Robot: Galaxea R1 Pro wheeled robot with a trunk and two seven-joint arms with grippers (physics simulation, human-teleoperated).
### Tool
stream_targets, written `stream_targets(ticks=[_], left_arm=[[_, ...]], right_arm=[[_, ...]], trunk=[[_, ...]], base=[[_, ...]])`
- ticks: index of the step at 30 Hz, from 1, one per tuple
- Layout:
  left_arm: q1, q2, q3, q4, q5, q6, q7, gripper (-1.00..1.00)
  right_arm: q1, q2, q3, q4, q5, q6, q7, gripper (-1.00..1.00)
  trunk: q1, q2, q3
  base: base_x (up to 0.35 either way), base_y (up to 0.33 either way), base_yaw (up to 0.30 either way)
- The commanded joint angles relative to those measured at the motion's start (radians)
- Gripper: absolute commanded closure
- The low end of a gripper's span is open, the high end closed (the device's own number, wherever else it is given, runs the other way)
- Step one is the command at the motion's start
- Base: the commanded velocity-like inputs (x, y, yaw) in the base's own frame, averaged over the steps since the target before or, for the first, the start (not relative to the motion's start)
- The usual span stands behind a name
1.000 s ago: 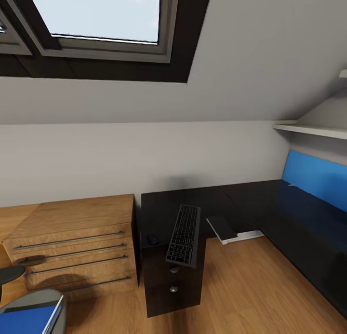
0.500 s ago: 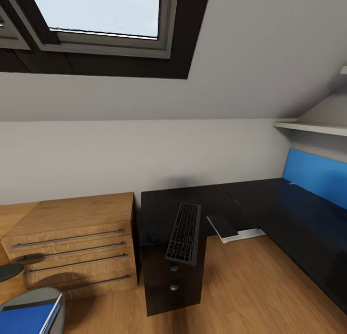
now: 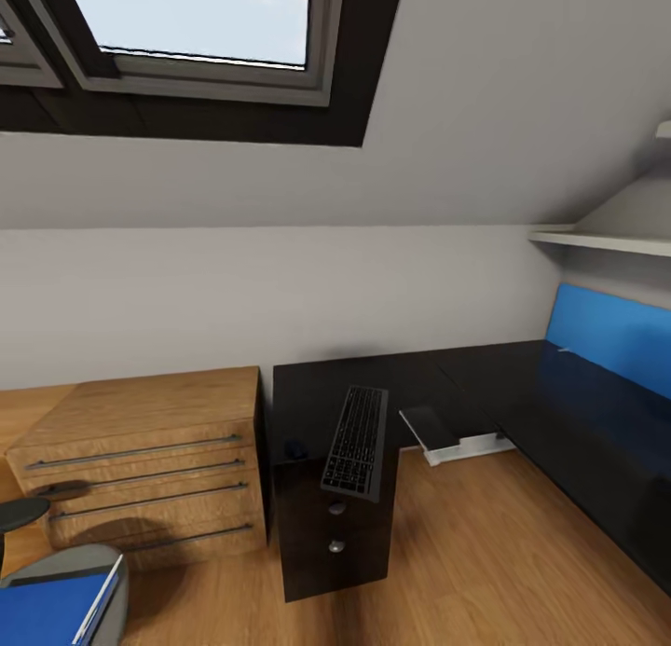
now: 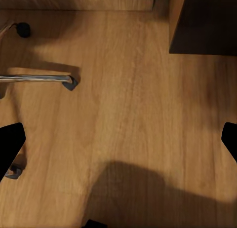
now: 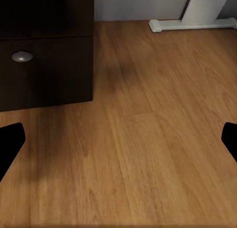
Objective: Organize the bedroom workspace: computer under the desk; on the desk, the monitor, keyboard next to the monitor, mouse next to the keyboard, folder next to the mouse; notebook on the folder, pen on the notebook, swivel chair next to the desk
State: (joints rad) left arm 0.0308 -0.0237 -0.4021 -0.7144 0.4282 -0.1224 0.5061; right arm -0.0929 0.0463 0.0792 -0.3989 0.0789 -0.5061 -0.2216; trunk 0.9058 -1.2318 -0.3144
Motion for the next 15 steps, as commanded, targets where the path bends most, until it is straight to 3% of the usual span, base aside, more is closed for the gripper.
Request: stream_targets(ticks=[1,11,15], left_arm=[[0.000,0.001,-0.004,-0.001,0.011,-0.006,0.005,-1.00],[-0.001,0.001,-0.004,-0.001,0.011,-0.006,0.003,-1.00],[0.000,0.001,-0.004,-0.001,0.011,-0.006,0.003,-1.00]], right_arm=[[-0.001,0.000,0.004,0.001,0.008,0.000,-0.010,-1.00],[-0.001,0.000,0.004,0.002,0.007,0.001,-0.010,-1.00],[-0.001,0.000,0.004,0.002,0.007,0.001,-0.010,-1.00]], trunk=[[0.004,-0.008,-0.004],[0.042,-0.078,-0.042],[0.058,-0.106,-0.056]], base=[[-0.003,0.000,0.078],[0.000,0.000,0.204],[0.000,0.000,0.063]])
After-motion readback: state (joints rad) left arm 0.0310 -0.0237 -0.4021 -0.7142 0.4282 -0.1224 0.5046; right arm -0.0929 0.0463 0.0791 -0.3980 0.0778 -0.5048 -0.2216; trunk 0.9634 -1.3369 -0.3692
